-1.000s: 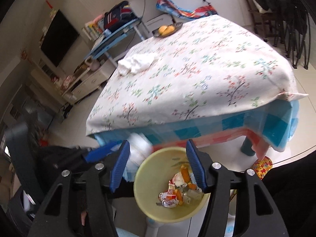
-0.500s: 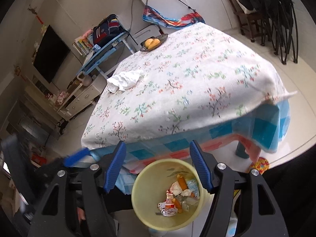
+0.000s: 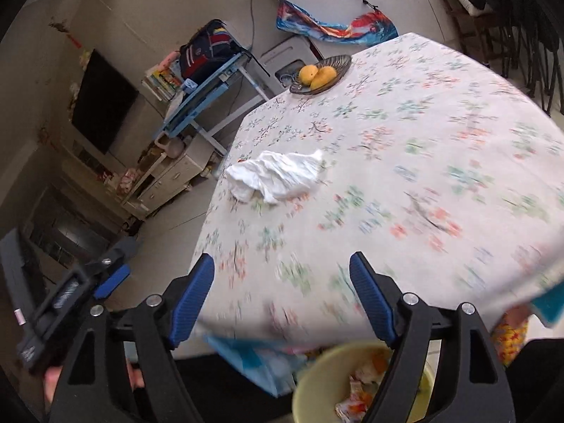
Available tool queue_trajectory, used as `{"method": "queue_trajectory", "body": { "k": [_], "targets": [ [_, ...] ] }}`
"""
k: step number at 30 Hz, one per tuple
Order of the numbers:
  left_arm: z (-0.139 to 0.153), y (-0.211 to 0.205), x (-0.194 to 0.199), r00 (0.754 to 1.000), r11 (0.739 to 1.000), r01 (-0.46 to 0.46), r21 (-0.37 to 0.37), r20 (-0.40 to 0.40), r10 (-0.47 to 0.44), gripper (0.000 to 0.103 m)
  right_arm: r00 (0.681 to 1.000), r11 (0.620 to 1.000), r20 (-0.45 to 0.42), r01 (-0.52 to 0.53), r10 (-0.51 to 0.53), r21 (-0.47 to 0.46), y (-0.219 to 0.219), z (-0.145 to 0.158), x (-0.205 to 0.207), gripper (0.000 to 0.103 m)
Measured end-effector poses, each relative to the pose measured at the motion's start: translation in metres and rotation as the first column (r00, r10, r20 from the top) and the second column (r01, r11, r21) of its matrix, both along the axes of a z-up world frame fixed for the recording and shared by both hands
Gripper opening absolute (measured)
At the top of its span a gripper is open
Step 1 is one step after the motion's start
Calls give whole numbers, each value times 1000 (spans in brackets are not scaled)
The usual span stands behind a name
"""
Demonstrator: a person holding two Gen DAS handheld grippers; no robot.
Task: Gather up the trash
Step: 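Move both tools back to the table toward the last tissue and peel, then grasp the white tissue with the right tool while the left tool grasps the orange peel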
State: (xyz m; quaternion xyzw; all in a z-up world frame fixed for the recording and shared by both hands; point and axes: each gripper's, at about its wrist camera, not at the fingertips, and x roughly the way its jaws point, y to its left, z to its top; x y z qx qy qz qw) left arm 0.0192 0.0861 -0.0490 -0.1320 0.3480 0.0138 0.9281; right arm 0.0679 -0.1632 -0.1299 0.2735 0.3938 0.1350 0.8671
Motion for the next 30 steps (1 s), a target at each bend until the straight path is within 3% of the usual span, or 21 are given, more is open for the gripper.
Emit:
{"method": "queue_trajectory", "body": {
  "k": [7, 14, 15, 17, 18, 20, 22, 25, 30],
  "targets": [
    [0, 21, 46, 998, 998, -57, -35, -15, 57, 76, 995, 994, -38, 93, -95, -49, 32, -9, 73, 88],
    [-9, 21, 101, 997, 999, -41, -34, -69, 39, 76, 996, 979, -29, 72, -79, -189, 60, -22, 116, 89],
    [-10, 21, 107, 997, 999, -36, -33, -76, 34, 76, 998, 976, -23, 46, -52, -215, 63, -22, 119, 86],
    [-17, 16, 124, 995, 1000, -16, -20, -101, 14, 76, 1000, 967, -31, -11, 3, -253, 66, -23, 121, 57],
    [-21, 11, 133, 993, 1000, -3, -14, -116, 2, 76, 999, 963, -31, -25, 17, -270, 65, -23, 122, 51],
    [-29, 4, 146, 989, 1000, 20, -15, -148, -22, 76, 998, 962, -45, -61, 51, -268, 56, -24, 121, 26],
    [-39, -4, 159, 984, 1000, 29, -2, -176, -29, 76, 995, 961, -63, -96, 83, -260, 43, -24, 118, 14],
    [-49, -19, 173, 979, 998, 53, 38, -198, -45, 76, 991, 950, -56, -134, 123, -281, 21, -13, 105, 6],
    [-61, -38, 183, 972, 989, 103, 102, -221, -78, 76, 983, 919, -63, -183, 172, -349, -19, 8, 79, 6]
  ]
}}
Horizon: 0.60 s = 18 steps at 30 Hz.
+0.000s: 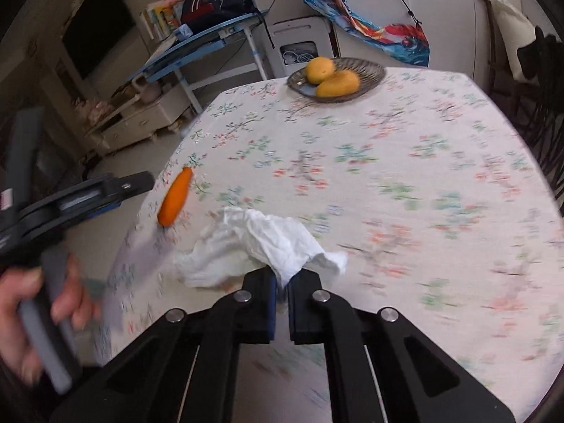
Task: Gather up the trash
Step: 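Grasp the white tissue with the right tool while the left tool grasps the orange peel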
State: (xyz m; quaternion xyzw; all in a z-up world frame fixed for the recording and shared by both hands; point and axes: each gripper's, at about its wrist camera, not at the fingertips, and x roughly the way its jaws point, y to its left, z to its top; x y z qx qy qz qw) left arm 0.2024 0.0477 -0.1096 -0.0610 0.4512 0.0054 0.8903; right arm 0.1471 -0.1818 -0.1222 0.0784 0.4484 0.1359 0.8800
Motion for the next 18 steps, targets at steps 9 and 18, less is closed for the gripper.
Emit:
{"method": "queue_trajectory", "body": {
  "k": [9, 18],
  "targets": [
    [-16, -18, 10, 997, 994, 66, 92, -41, -63, 49, 998, 986, -2, 63, -64, 154, -48, -1, -17, 6],
    [-15, -36, 6, 993, 985, 121, 124, -22, -120, 17, 995, 961, 91, 18, -44, 275, -42, 22, -20, 6]
  ]
}}
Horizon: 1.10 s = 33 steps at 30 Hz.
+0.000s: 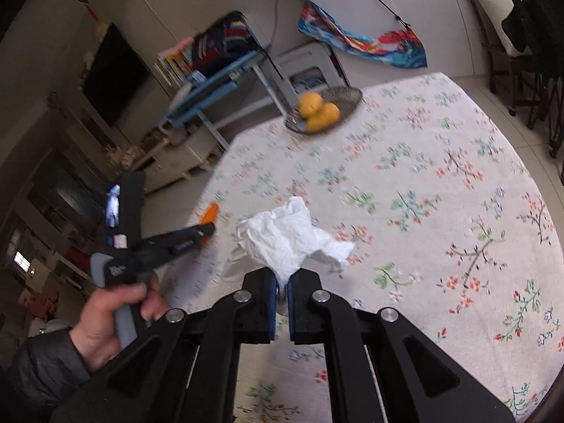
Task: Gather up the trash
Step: 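Grasp the white tissue with the right tool while the left tool grasps the orange peel, then lift the tissue and the orange peel and carry both toward the bucket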
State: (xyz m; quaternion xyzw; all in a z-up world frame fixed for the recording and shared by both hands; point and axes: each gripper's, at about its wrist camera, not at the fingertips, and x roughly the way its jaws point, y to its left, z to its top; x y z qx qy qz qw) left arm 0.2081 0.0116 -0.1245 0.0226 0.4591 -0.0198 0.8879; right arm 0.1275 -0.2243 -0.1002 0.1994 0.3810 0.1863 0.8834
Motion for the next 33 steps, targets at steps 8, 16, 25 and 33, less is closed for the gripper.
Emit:
{"method": "queue_trajectory", "body": {
  "k": [8, 16, 25, 33],
  "targets": [
    [45, -7, -43, 990, 994, 42, -100, 139, -28, 17, 996, 1000, 89, -3, 2, 17, -4, 17, -16, 6],
    [63, -2, -99, 977, 986, 30, -163, 214, 6, 17, 990, 999, 141, 27, -30, 24, -12, 26, -31, 6],
    [64, 2, -149, 969, 989, 17, -144, 248, 20, 17, 986, 998, 157, 61, -63, 20, -17, 25, -62, 6],
    [65, 2, -185, 963, 991, 34, -131, 270, 2, 17, 985, 996, 147, 84, -86, 18, -17, 17, -91, 6]
  ]
}}
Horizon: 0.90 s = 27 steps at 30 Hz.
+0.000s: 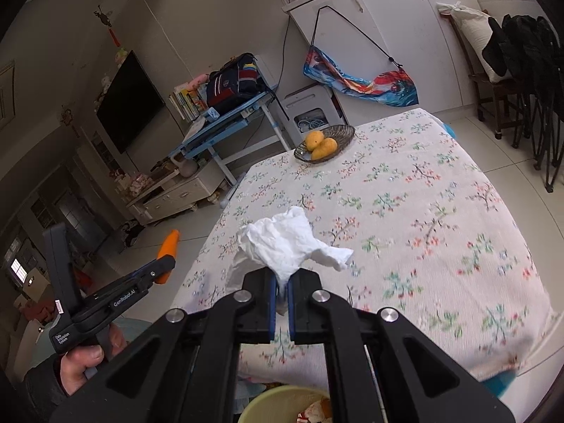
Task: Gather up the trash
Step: 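Lift the tissue and the orange peel and carry both toward the bucket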
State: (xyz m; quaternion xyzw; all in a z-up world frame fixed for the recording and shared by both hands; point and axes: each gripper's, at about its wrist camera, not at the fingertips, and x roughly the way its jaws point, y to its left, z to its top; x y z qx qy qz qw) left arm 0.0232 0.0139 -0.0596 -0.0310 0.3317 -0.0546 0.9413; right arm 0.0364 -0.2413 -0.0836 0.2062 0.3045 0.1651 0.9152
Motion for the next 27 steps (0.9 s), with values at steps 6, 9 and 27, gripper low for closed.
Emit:
{"method": "queue_trajectory", "body": {
  "k": [6, 9, 27],
  "targets": [
    [1, 0, -18, 1000, 1000, 10, 8, 13, -10, 17, 1000, 1000, 2, 5, -5, 0, 0, -1, -14, 6],
    [2, 0, -24, 1000, 1000, 10, 6, 15, -10, 17, 1000, 1000, 7, 4, -4, 0, 1, -1, -21, 6],
    [-3, 1, -56, 1000, 1000, 16, 5, 12, -16, 17, 994, 993, -21, -107, 106, -52, 22, -9, -60, 6]
  ]
}}
